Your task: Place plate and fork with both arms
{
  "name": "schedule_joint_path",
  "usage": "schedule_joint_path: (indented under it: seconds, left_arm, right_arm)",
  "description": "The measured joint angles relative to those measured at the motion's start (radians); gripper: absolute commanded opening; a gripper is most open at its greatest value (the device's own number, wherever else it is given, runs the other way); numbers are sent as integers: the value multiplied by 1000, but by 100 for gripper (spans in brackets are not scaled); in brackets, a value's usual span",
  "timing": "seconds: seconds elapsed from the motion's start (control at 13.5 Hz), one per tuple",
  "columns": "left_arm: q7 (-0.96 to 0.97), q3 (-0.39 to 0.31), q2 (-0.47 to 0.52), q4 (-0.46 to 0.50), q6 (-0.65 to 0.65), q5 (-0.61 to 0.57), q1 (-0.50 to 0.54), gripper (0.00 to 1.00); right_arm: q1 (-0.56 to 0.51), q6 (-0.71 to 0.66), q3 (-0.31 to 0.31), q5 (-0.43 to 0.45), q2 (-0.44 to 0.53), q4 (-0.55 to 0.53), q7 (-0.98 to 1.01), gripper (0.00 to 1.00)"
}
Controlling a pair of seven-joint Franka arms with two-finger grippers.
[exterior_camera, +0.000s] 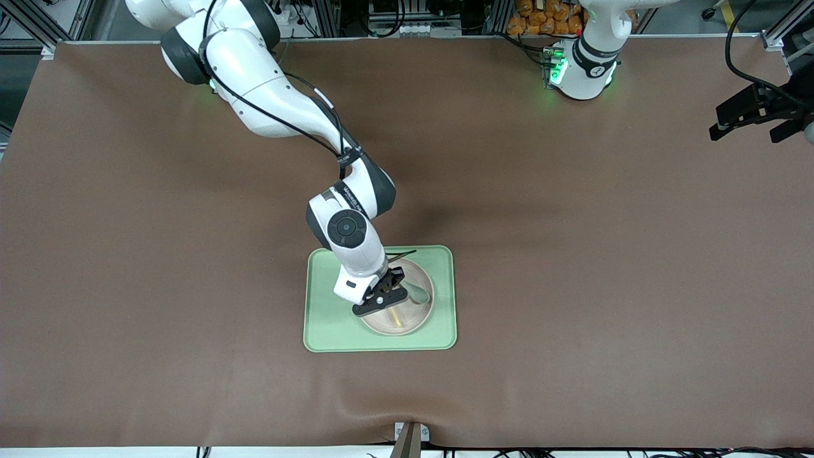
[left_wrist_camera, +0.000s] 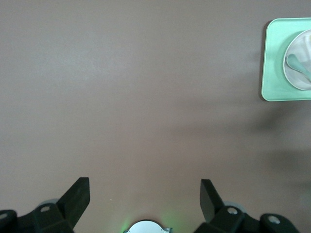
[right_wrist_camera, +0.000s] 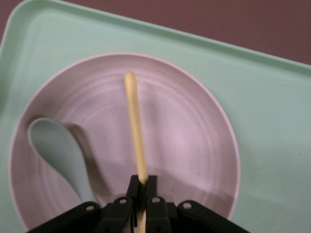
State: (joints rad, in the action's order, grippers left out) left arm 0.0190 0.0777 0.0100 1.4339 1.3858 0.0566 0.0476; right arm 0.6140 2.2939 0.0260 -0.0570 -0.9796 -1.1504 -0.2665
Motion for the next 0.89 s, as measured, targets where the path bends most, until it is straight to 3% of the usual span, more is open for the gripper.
schedule_joint_path:
  seconds: [0.52,0.89]
  left_arm:
    - [0,7,-78,3,49,1,-11,100]
    - [97,29,-219,-2,247,1,-135,100]
  right_arm:
    - [-109,-119,4,-91,81,-6,-9,0]
    - [-178,-19,2,-114,86,-132,4,0]
